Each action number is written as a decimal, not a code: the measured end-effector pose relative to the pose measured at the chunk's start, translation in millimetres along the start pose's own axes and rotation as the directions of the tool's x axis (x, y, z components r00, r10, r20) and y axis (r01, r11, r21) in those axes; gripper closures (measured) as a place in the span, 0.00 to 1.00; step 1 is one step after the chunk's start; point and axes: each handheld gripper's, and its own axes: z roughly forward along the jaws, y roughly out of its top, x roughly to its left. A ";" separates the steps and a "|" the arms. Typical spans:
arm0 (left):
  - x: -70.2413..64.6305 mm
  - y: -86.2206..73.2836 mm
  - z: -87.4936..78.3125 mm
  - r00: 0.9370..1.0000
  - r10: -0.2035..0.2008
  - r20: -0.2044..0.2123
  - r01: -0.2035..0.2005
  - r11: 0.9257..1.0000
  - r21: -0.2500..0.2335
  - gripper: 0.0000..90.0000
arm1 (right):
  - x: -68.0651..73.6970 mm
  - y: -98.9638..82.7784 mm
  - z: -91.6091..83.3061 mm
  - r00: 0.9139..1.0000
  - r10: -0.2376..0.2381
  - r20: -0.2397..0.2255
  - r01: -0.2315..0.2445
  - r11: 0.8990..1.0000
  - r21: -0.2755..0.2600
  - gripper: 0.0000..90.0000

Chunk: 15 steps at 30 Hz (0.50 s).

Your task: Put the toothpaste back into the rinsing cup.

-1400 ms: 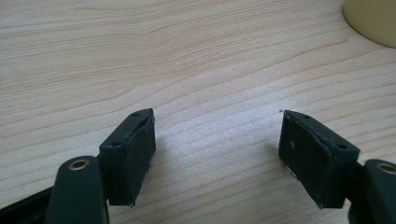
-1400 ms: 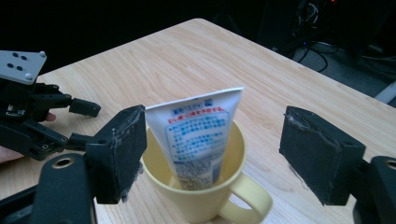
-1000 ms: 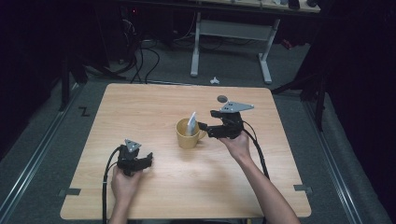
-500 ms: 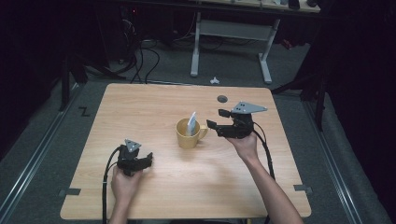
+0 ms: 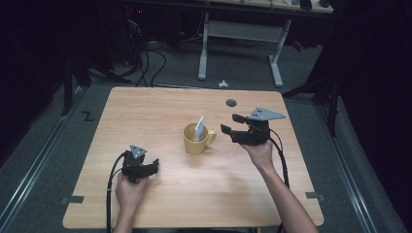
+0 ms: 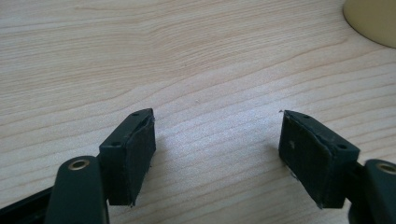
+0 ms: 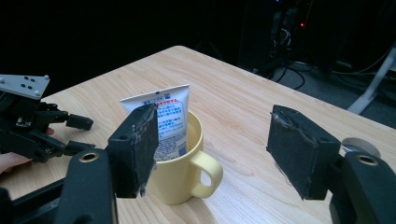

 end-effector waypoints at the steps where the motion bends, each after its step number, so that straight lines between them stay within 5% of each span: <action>1: 0.0 0.0 0.0 1.000 0.000 0.000 0.000 1.000 0.000 0.31 | -0.5 -0.1 -0.5 1.000 0.003 0.005 -0.003 1.000 0.004 0.38; 15: 0.0 0.0 0.0 1.000 0.000 0.000 0.000 1.000 0.000 0.31 | -7.4 -4.3 -15.6 0.999 0.034 0.038 -0.033 0.999 -0.004 0.41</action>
